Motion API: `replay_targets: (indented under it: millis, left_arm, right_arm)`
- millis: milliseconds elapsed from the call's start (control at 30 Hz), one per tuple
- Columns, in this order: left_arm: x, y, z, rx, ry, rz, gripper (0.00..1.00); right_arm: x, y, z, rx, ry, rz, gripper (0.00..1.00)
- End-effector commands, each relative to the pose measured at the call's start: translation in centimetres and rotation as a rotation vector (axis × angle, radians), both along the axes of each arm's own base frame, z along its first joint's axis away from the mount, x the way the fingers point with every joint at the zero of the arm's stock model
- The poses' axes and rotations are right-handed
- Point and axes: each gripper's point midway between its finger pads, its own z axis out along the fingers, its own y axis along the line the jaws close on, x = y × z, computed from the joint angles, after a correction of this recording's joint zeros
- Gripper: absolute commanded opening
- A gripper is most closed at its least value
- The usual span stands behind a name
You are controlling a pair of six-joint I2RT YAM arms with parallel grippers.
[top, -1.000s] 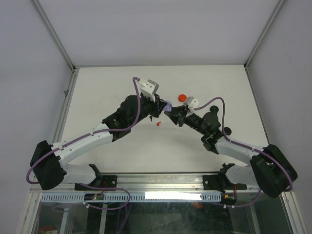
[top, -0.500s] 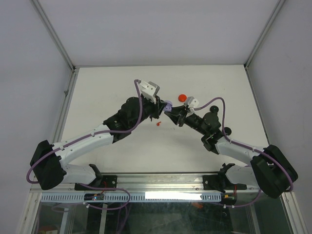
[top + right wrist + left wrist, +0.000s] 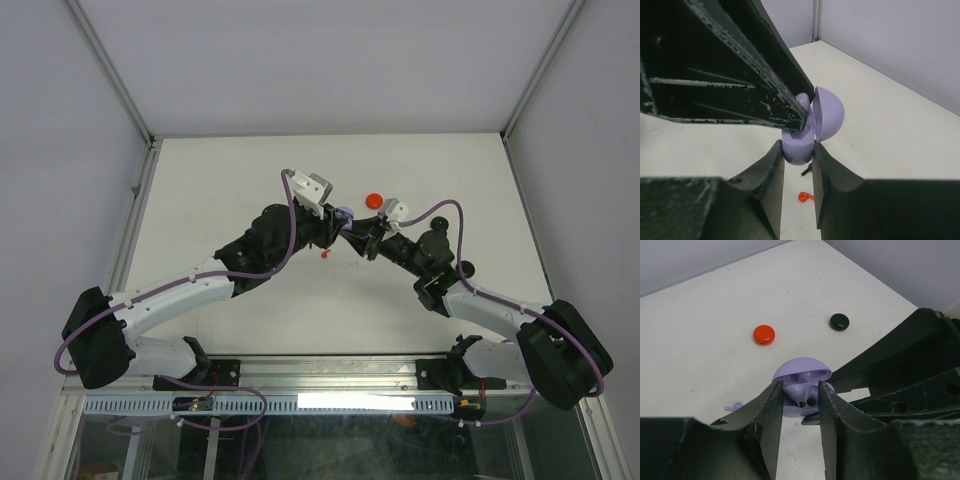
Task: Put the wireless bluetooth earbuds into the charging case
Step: Place the earbud in the charging case.
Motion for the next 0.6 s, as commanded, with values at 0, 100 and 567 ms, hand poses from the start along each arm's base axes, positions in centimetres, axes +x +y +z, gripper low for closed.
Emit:
replay_targets:
  millis: [0, 100, 567]
  left_arm:
    - [-1.1, -0.8, 0.4, -0.019, 0.003, -0.045, 0.39]
    - [-1.3, -0.8, 1.1, -0.035, 0.006, -0.046, 0.48]
    - [-1.5, 0.8, 4.6, -0.077, 0.077, -0.031, 0.66]
  right_arm:
    - [0.1, -0.4, 4.7, 0.095, -0.118, -0.028, 0.00]
    - [0.1, -0.5, 4.3, 0.090, -0.111, -0.034, 0.00]
    - [-0.2, -2.1, 2.5, 0.058, -0.068, -0.094, 0.00]
